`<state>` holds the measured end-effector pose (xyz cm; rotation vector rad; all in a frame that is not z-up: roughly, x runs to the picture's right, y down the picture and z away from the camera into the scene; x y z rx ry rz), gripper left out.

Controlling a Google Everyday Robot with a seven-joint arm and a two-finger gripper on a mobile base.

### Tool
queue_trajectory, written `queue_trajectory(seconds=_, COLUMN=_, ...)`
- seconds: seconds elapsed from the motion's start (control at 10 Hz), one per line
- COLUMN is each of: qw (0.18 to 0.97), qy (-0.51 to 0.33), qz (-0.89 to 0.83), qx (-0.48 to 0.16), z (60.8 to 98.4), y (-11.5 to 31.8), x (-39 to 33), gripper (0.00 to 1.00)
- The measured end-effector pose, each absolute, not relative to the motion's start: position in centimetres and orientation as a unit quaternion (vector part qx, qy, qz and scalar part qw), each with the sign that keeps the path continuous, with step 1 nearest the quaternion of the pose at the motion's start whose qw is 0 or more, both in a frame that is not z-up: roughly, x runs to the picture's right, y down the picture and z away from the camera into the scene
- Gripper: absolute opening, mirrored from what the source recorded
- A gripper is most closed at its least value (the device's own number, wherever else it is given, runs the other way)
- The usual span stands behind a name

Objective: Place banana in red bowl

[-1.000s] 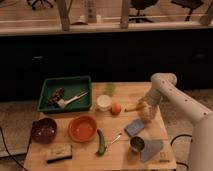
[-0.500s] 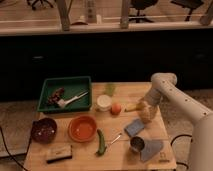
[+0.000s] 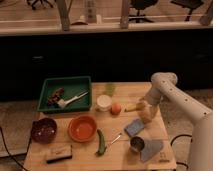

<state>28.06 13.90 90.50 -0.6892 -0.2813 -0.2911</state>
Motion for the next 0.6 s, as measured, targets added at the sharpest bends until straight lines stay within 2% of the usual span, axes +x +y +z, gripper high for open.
queue_trajectory(seconds=0.6, qw=0.923, qy=-0.136, qz=-0.14, qx=-0.331, z=90.72, y=13.71, x=28.45, gripper=0.8)
